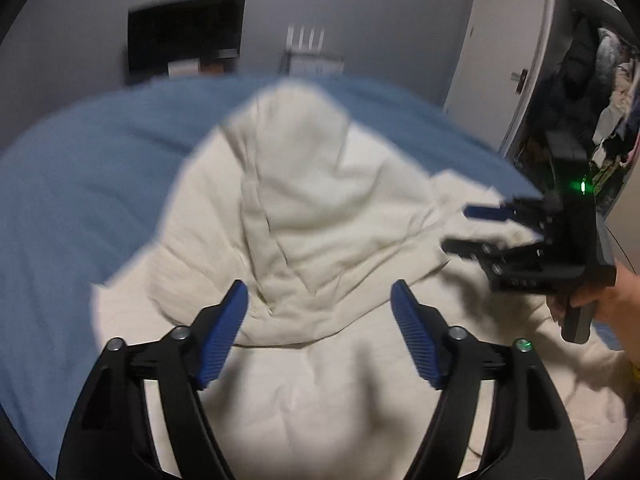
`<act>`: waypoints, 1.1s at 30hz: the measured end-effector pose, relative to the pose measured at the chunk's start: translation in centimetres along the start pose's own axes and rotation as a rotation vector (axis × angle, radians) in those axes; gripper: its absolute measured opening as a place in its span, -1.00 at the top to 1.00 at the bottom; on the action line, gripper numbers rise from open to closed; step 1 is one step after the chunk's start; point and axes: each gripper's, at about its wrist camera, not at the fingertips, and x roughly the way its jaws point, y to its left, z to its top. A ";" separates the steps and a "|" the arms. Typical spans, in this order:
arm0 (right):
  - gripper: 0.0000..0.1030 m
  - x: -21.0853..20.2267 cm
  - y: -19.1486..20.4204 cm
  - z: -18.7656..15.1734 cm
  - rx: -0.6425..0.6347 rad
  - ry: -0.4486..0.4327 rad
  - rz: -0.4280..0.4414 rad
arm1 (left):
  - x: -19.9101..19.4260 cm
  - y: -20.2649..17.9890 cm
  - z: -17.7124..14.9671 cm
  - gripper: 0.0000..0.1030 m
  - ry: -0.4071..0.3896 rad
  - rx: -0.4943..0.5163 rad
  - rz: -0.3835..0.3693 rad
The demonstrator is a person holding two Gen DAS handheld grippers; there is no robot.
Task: Fold large clothes
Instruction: 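Fold the hood down onto the jacket body and open both grippers, then move both open grippers toward the tan hem band of the jacket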
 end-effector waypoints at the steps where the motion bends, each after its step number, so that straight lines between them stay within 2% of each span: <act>1: -0.26 -1.5 -0.2 -0.2 0.008 0.003 -0.001 | -2.0 -0.3 0.4 -0.52 -0.014 -0.006 0.001; 6: -0.29 -9.5 -1.8 -2.9 0.079 0.013 0.012 | -8.2 -1.9 -0.2 -0.56 0.043 0.015 0.034; 7: -0.32 -11.2 -1.0 -4.4 0.089 0.017 0.011 | -9.5 -2.4 -0.9 -0.67 0.060 0.037 0.064; 9: -0.39 -13.9 -1.1 -6.5 0.093 0.031 0.000 | -11.0 -3.1 -2.7 -0.78 0.085 0.047 0.107; 14: -0.49 -20.0 -0.9 -13.2 0.105 0.073 -0.005 | -14.8 -2.7 -8.1 -0.78 0.227 -0.044 0.128; 19: -0.52 -24.9 -2.7 -18.7 0.214 0.098 -0.035 | -19.1 -2.7 -11.9 -0.77 0.260 -0.113 0.153; 22: -0.52 -27.4 -3.9 -21.7 0.271 0.124 -0.055 | -21.8 -3.8 -13.7 -0.75 0.262 -0.142 0.125; 26: -0.52 -30.3 -5.0 -25.0 0.356 0.144 -0.037 | -23.8 -5.6 -15.7 -0.64 0.290 -0.175 0.059; 30: -0.52 -31.6 -4.8 -27.4 0.361 0.172 -0.027 | -25.0 -7.7 -17.5 -0.57 0.326 -0.175 0.029; 33: -0.52 -32.0 -4.6 -28.6 0.368 0.186 -0.019 | -25.2 -7.9 -18.6 -0.57 0.362 -0.222 0.022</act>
